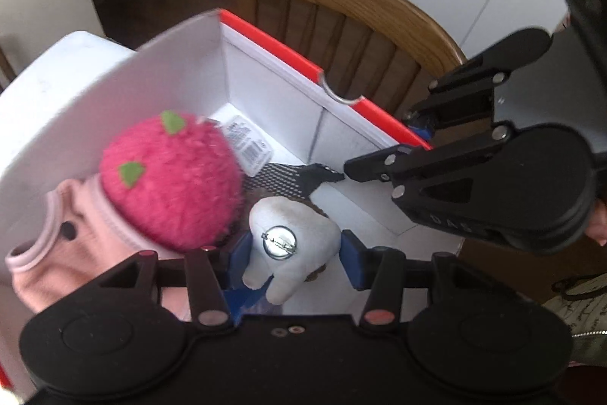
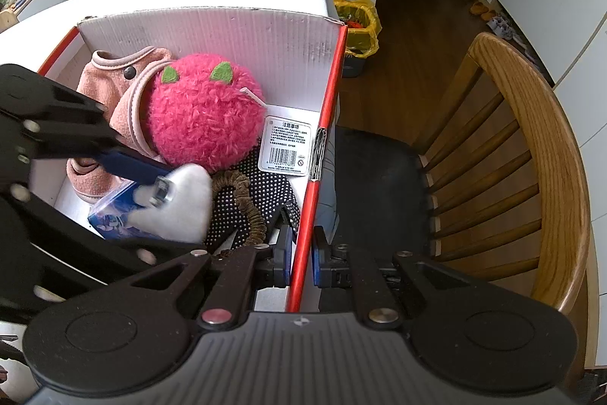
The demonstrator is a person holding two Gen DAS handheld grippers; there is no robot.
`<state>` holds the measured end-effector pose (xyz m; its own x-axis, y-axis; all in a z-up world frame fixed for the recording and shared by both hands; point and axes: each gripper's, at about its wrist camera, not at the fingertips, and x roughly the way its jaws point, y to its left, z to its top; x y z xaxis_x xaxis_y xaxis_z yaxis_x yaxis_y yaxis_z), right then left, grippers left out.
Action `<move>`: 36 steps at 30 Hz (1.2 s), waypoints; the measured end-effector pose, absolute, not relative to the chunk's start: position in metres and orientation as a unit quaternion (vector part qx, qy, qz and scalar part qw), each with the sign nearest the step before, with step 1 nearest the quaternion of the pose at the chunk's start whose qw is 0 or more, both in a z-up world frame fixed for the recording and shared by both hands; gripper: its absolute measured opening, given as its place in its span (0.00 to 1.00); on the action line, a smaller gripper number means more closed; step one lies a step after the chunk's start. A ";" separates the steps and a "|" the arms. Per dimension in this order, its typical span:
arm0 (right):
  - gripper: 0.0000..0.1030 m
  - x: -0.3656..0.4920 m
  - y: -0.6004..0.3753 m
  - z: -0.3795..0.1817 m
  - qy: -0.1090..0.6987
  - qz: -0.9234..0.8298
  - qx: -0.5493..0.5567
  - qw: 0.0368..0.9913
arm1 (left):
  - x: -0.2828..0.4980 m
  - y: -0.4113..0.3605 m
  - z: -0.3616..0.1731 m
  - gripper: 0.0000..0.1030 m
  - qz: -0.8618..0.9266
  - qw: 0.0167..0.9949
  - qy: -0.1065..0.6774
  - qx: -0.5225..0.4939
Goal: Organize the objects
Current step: 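Carry the tooth plush into the box beside the bracelet and release it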
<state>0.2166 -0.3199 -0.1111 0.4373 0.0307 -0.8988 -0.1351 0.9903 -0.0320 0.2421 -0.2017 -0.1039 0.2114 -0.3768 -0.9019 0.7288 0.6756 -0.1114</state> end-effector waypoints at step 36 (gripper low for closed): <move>0.10 0.217 -0.319 -0.111 0.528 0.049 -0.053 0.846 | 0.232 -0.154 -0.068 0.60 -0.308 0.819 0.476 0.090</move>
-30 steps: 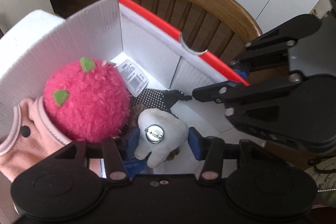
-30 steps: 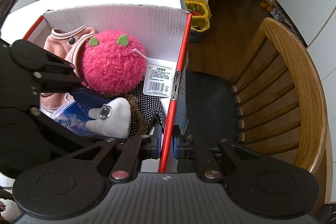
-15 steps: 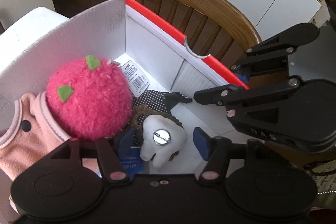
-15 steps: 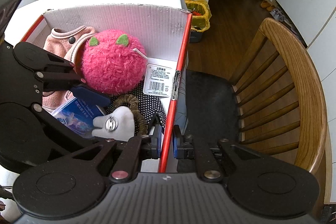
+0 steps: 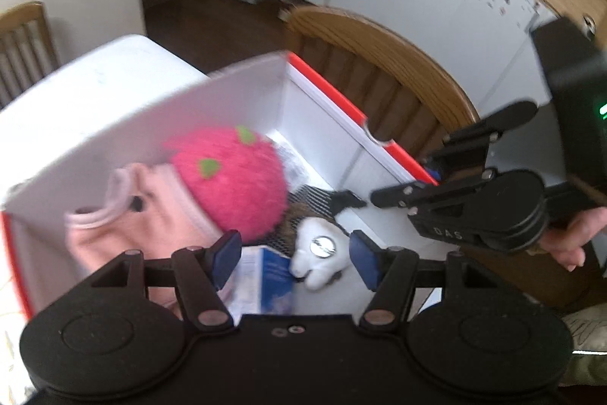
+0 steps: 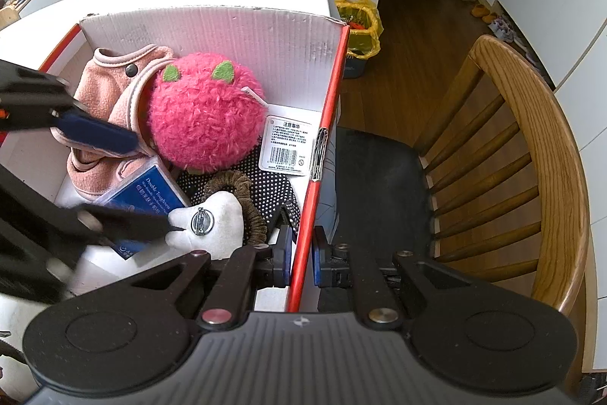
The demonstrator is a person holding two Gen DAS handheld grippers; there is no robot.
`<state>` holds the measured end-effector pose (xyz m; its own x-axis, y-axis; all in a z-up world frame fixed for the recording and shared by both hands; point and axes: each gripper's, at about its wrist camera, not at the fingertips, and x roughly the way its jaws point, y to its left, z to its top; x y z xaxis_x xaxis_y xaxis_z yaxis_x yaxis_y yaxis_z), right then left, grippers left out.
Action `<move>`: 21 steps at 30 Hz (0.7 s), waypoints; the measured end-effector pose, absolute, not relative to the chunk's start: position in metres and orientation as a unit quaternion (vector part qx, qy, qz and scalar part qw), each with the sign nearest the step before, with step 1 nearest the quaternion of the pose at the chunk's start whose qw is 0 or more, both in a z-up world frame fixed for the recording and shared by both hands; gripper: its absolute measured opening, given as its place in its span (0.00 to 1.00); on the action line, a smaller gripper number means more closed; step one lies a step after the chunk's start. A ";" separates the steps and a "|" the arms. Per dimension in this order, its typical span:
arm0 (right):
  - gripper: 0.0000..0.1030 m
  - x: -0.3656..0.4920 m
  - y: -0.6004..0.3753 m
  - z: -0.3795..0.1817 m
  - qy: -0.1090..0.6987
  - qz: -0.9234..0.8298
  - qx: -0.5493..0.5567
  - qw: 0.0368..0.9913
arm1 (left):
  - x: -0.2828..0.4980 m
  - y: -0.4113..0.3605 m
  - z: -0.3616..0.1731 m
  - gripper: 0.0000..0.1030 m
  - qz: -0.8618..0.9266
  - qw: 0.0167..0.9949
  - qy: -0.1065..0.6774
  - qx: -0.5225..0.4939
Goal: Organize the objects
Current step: 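Carry the tooth plush into the box beside the bracelet and release it, then withdraw the left gripper from the box toward the red cloth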
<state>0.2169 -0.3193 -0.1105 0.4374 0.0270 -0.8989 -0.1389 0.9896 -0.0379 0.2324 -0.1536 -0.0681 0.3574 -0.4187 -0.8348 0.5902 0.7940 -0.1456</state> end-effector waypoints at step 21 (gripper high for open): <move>0.10 0.218 -0.315 -0.111 0.532 0.043 -0.059 0.844 | 0.199 0.009 -0.027 0.91 -0.077 0.891 0.448 -0.002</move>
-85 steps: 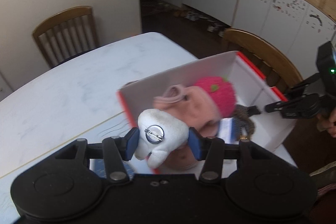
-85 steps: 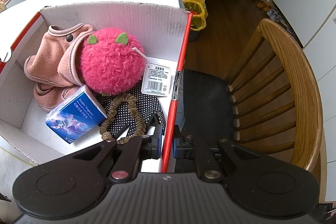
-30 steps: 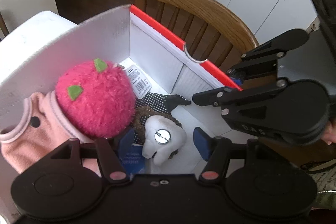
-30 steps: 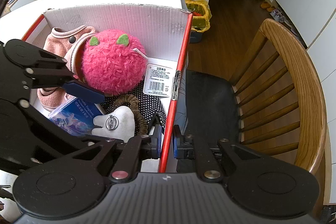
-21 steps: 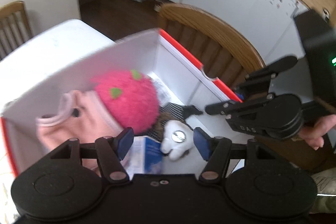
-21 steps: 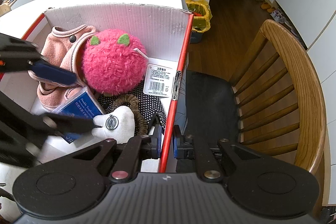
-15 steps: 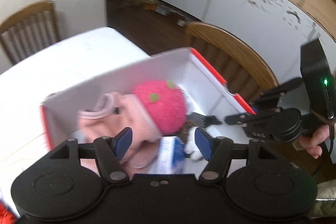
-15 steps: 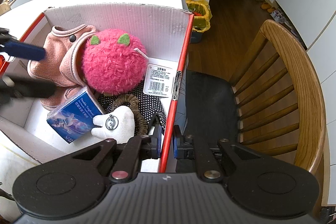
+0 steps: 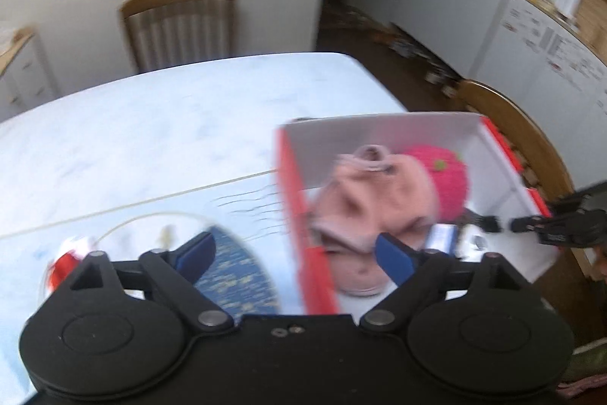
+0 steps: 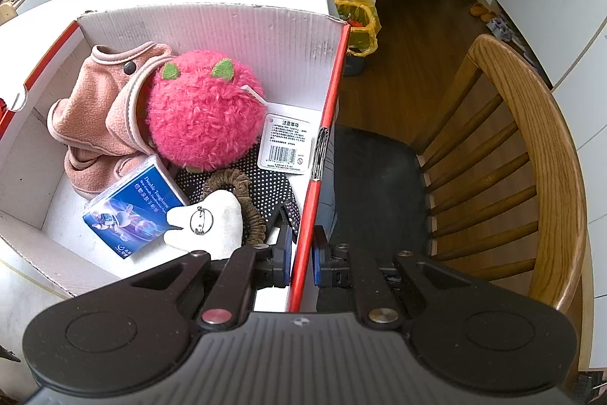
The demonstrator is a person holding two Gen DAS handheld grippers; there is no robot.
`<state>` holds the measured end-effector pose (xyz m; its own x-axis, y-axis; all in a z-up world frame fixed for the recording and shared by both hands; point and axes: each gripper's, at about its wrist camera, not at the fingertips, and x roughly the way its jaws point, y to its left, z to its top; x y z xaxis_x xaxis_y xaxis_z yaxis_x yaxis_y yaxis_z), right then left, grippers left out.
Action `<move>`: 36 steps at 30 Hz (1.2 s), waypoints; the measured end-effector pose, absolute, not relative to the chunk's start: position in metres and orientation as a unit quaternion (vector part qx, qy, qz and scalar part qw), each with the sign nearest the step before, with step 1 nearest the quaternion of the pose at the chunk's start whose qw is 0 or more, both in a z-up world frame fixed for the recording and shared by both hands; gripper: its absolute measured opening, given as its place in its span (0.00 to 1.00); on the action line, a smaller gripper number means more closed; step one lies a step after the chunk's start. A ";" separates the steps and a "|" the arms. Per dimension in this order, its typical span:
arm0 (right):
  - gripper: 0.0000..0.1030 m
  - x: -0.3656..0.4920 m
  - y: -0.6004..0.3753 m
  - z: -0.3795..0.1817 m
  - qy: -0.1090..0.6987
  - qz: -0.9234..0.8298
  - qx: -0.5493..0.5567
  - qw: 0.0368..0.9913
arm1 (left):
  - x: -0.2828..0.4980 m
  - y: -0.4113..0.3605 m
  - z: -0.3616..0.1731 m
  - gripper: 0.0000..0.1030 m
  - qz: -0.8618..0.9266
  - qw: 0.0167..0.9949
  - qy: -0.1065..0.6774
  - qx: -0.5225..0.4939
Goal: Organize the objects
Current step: 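Withdraw the left gripper from the box toward the red cloth, then grasp the red cloth with the left gripper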
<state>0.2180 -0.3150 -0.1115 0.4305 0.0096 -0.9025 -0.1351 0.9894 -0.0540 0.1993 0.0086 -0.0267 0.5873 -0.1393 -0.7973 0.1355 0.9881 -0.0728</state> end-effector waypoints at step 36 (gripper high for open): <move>0.10 0.217 -0.313 -0.114 0.540 0.038 -0.061 0.838 | 0.210 0.157 -0.112 0.53 0.141 0.824 0.542 -0.083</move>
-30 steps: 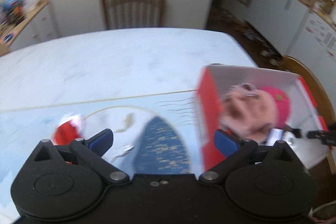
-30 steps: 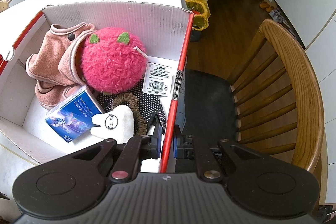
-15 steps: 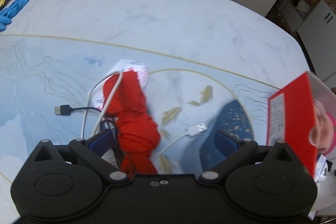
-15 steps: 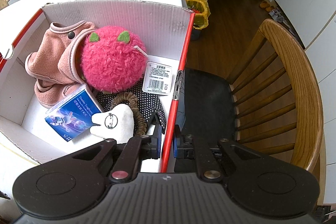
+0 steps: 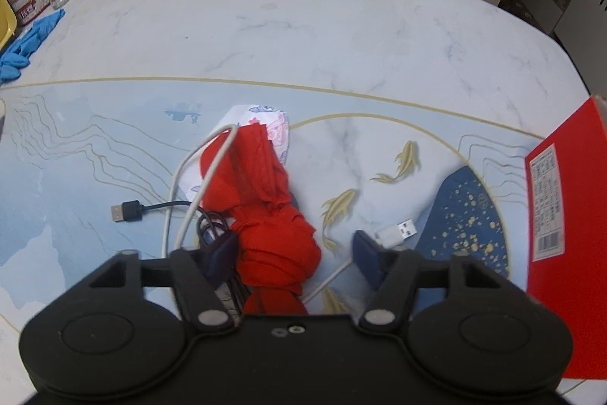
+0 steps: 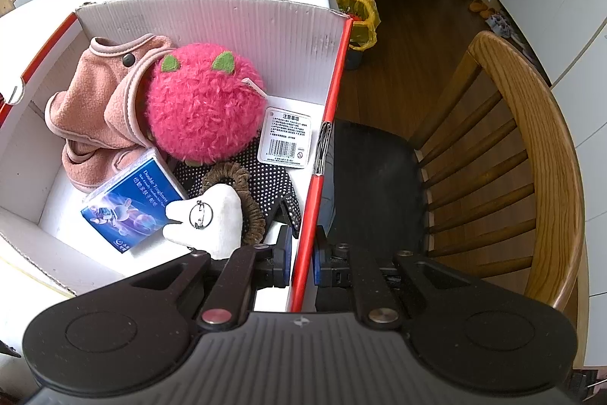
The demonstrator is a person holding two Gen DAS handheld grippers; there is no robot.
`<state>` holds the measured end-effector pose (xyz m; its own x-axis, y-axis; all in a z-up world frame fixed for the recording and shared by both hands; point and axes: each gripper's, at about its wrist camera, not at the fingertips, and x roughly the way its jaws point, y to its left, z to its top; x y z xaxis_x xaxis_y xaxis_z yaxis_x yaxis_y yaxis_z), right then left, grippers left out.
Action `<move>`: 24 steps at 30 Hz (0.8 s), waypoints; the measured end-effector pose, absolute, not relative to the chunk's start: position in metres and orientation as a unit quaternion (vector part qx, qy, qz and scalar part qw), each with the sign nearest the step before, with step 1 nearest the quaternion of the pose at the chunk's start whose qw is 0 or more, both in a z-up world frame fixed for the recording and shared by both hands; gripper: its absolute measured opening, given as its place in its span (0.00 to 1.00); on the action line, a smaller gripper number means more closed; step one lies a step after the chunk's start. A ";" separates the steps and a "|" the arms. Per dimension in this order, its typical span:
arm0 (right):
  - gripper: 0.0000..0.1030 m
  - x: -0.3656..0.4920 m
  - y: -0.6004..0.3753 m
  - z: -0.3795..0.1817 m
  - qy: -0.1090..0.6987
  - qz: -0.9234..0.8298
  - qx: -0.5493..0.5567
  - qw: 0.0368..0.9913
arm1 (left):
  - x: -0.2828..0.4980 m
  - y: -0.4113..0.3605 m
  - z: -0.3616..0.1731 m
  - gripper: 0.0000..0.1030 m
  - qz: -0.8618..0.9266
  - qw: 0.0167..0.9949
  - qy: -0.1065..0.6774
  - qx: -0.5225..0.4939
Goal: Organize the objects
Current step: 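Grasp the red cloth with the left gripper, then carry the red cloth into the box beside the pink fleece and open the left gripper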
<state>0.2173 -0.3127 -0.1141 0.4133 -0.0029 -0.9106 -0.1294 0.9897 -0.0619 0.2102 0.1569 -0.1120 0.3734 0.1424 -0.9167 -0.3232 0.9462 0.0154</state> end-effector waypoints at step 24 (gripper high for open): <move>0.10 0.216 -0.314 -0.114 0.541 0.036 -0.058 0.839 | 0.196 0.120 -0.034 0.28 0.072 0.881 0.453 -0.113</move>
<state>0.2163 -0.3143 -0.1142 0.4130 -0.0020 -0.9107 -0.1231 0.9907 -0.0580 0.1964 0.1197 -0.0337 0.5786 0.0246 -0.8153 -0.2288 0.9643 -0.1333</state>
